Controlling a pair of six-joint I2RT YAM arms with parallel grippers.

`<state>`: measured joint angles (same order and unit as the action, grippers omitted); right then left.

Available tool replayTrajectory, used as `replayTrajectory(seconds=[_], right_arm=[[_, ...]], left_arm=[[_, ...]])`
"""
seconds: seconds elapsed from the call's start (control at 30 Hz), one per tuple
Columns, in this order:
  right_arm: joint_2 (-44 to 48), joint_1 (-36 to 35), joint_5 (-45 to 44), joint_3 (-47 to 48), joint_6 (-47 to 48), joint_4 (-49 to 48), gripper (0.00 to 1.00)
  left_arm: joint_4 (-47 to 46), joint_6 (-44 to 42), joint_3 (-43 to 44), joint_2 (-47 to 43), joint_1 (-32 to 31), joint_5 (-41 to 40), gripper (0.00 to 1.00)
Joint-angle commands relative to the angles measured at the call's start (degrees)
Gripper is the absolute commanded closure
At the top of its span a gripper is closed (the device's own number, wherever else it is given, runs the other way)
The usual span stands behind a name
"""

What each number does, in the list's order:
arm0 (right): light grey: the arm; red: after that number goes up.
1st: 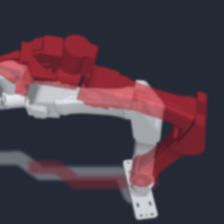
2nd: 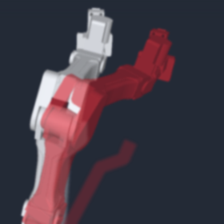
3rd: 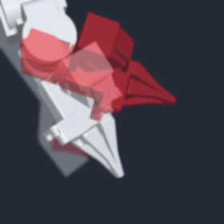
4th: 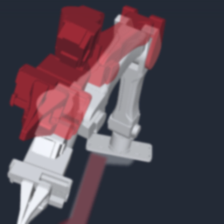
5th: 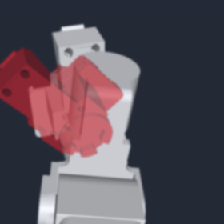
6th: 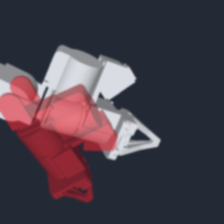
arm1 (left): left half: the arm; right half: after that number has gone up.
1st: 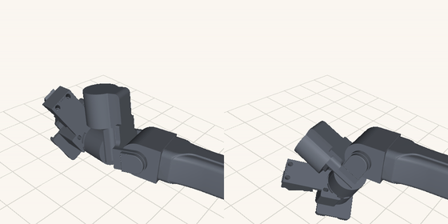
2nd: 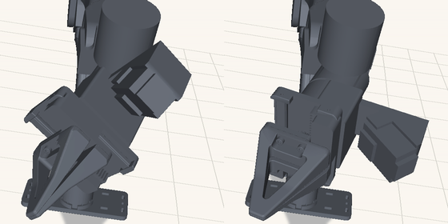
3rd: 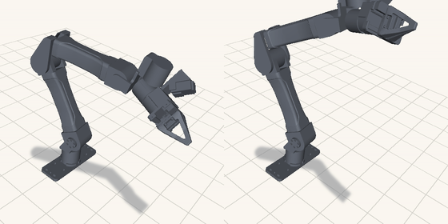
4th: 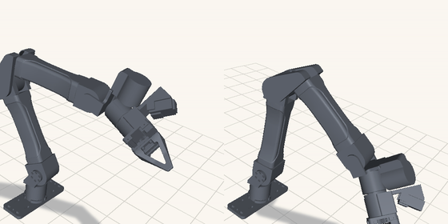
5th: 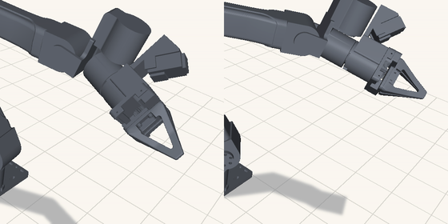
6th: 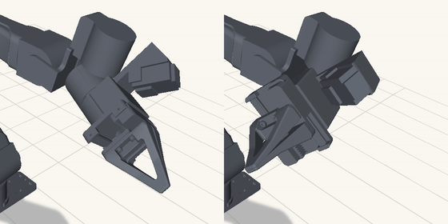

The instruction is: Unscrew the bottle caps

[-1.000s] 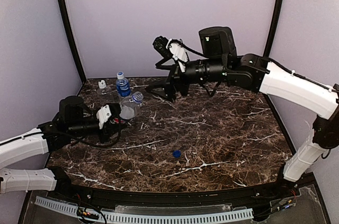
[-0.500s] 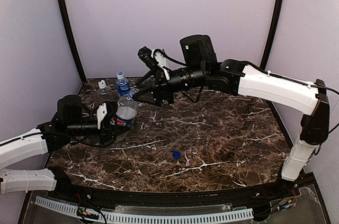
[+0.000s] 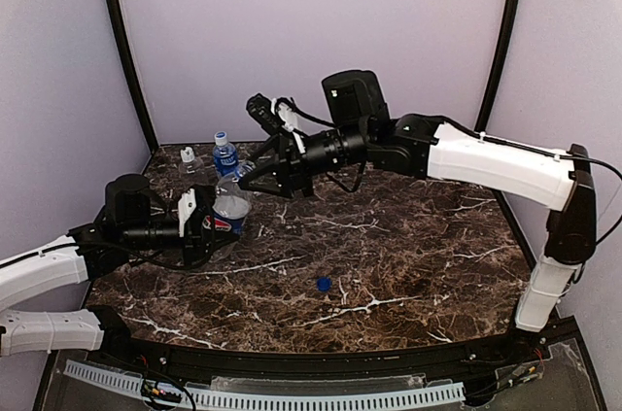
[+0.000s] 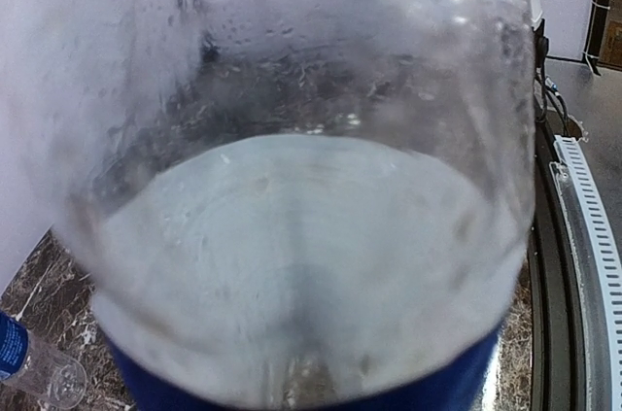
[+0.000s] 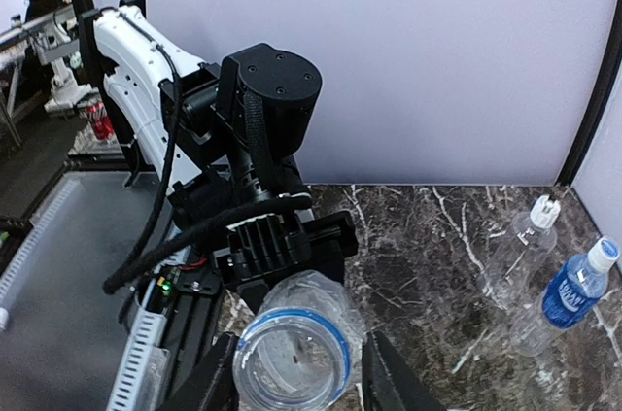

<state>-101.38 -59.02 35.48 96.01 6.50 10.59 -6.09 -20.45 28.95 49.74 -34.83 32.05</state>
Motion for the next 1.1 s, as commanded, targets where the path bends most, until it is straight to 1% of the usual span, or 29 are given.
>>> replayTrajectory(seconds=[0.0,0.13,0.17,0.2,0.23,0.27,0.33,0.43,0.6,0.67,0.73,0.8,0.83,0.93,1.07], right_arm=[[-1.13,-0.82,1.06,2.85,0.52,0.59,0.69],[-1.50,-0.83,1.11,3.84,0.84,1.53,0.98],[-1.42,-0.75,0.60,3.98,0.88,1.97,1.00],[-1.38,-0.70,-0.23,4.03,0.80,2.36,1.00],[-1.15,-0.59,-0.89,4.19,0.62,2.76,1.00],[-0.99,-0.26,-1.44,4.31,0.23,3.22,1.00],[-0.46,0.67,-2.74,4.44,-0.88,4.76,1.00],[1.00,2.92,-7.02,4.52,-2.11,8.43,1.00],[3.87,6.98,-19.43,4.17,-4.78,16.60,1.00],[5.17,8.43,-25.73,3.34,-5.96,19.04,1.00],[5.80,10.62,-33.86,3.25,-8.14,23.44,1.00],[6.02,14.00,-43.41,3.27,-10.81,28.75,1.00],[6.29,16.12,-46.06,2.59,-11.64,30.57,1.00],[8.81,23.35,-47.94,-2.56,-13.56,31.80,1.00],[11.77,32.46,-46.99,-7.73,-13.72,29.04,1.00]], left_arm=[[-1.41,0.21,0.51,-0.22,-0.06,0.91,0.76],[-1.00,0.01,0.48,-0.32,-0.06,0.89,0.75],[-0.97,-0.05,0.34,-0.37,-0.06,0.81,0.72],[-0.99,-0.15,0.20,-0.48,-0.06,0.77,0.57],[-1.19,-0.19,-0.15,-0.63,-0.06,0.24,0.46],[-1.95,0.02,-0.36,-1.01,-0.06,-0.22,0.18],[-4.08,0.68,-1.40,-1.78,-0.06,-2.39,0.03],[-6.17,1.32,-2.78,-2.42,-0.06,-6.54,0.01],[-6.81,0.92,-3.55,-3.15,-0.06,-10.68,0.01],[-7.05,0.60,-3.92,-3.30,-0.06,-11.55,0.01],[-7.05,0.34,-4.02,-3.47,-0.06,-11.45,0.01],[-6.87,0.13,-3.99,-3.62,-0.06,-10.82,0.01],[-6.81,0.10,-4.03,-3.71,-0.06,-10.46,0.01],[-6.27,-0.01,-4.10,-3.89,-0.06,-10.03,0.01],[-5.61,-0.07,-3.95,-4.30,-0.06,-10.56,0.01]])
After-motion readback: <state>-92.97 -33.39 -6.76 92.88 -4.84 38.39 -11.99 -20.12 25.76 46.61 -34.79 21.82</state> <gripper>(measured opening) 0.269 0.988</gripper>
